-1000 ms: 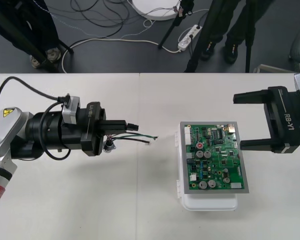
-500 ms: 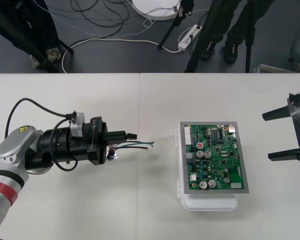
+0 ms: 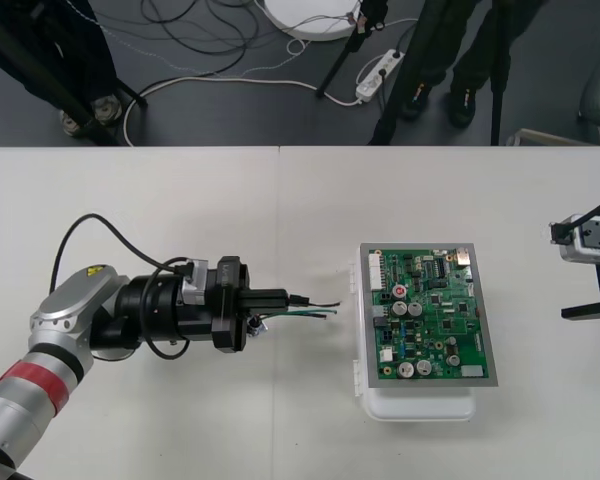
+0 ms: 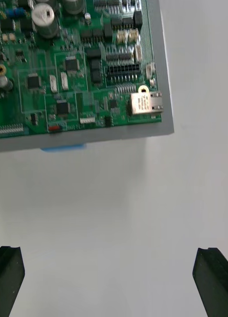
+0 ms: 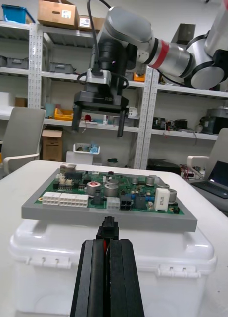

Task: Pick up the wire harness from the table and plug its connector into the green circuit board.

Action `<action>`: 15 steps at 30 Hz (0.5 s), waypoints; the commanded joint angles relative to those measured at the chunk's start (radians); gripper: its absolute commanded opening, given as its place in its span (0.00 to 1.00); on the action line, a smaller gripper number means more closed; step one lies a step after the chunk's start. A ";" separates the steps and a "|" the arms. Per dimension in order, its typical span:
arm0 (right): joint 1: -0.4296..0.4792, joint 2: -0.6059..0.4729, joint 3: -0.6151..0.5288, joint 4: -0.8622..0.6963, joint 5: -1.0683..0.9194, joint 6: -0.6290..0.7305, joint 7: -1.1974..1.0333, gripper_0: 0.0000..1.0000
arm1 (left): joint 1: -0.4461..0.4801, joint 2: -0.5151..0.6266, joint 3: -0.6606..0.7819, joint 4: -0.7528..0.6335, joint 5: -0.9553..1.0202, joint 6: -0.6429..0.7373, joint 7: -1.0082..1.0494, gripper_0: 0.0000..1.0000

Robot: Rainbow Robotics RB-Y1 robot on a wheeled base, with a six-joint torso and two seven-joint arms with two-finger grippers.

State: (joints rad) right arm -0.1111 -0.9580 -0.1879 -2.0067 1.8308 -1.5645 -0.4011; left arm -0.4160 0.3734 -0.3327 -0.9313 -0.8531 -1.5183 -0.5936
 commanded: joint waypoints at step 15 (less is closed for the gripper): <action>0.008 0.010 0.180 -0.075 0.236 -0.006 0.011 1.00 | -0.047 -0.067 -0.037 -0.006 -0.040 -0.045 -0.126 0.00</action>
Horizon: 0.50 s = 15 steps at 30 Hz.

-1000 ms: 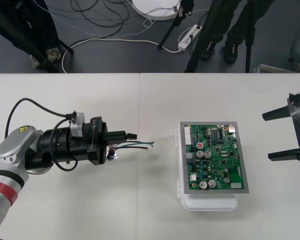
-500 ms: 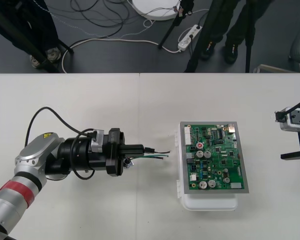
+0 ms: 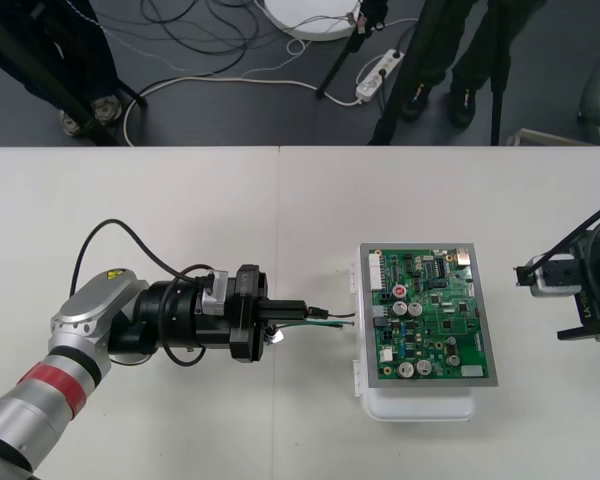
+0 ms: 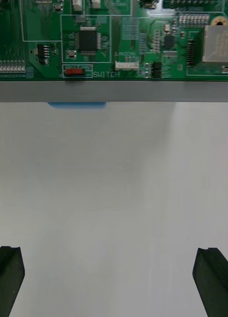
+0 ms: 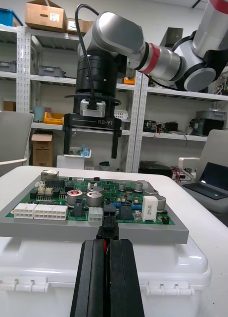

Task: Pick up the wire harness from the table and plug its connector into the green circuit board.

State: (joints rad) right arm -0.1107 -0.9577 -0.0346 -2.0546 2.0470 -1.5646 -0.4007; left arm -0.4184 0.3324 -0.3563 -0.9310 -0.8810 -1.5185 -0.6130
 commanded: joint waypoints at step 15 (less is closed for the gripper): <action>0.008 0.163 0.071 -0.026 0.163 -0.006 0.005 1.00 | -0.053 -0.038 -0.013 -0.003 -0.053 0.023 -0.140 0.00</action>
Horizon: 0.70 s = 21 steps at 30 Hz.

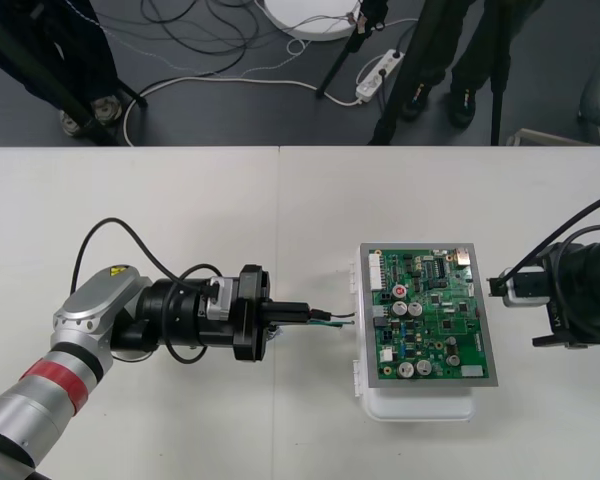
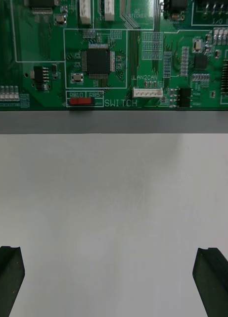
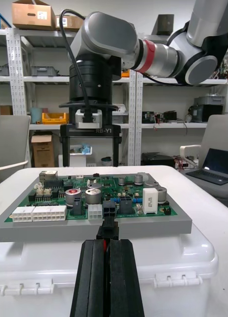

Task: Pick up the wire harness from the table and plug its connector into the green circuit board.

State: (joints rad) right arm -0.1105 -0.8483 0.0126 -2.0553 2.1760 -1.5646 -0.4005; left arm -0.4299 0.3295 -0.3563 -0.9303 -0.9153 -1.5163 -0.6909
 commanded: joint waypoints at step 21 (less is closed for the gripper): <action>-0.018 0.101 0.170 -0.026 0.163 0.000 -0.040 1.00 | -0.050 -0.125 -0.015 0.080 -0.013 0.087 -0.050 0.00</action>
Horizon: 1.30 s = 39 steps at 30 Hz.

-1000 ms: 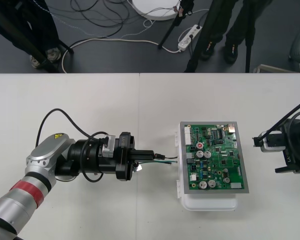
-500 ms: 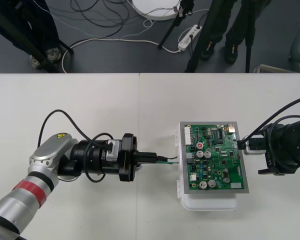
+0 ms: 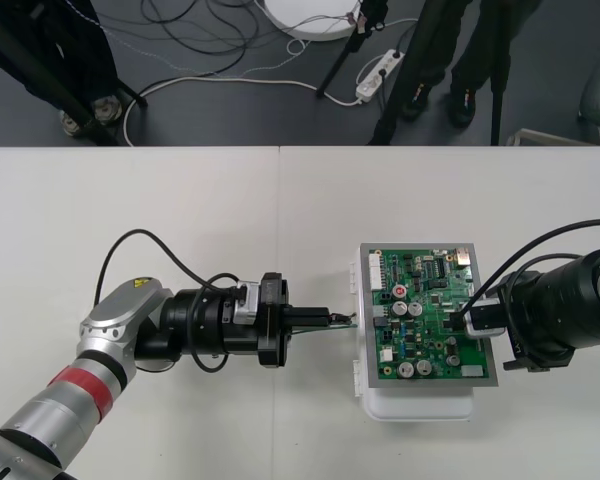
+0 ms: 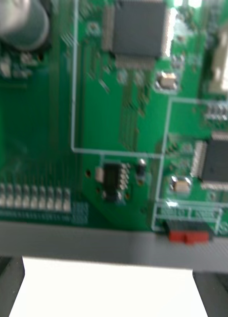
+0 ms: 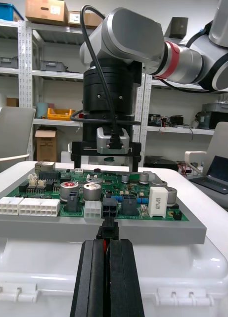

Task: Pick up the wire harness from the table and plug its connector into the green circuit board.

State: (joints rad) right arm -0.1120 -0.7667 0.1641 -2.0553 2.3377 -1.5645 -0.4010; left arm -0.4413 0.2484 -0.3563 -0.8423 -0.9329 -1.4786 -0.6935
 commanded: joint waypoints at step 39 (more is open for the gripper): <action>-0.044 0.076 0.018 -0.049 -0.014 0.000 -0.084 1.00 | -0.045 -0.077 -0.082 -0.007 0.032 0.126 -0.038 0.00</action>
State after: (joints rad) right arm -0.1289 -0.7167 0.1707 -2.0700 2.3315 -1.5645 -0.4570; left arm -0.4421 0.2091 -0.4190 -0.8418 -0.9140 -1.3901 -0.6935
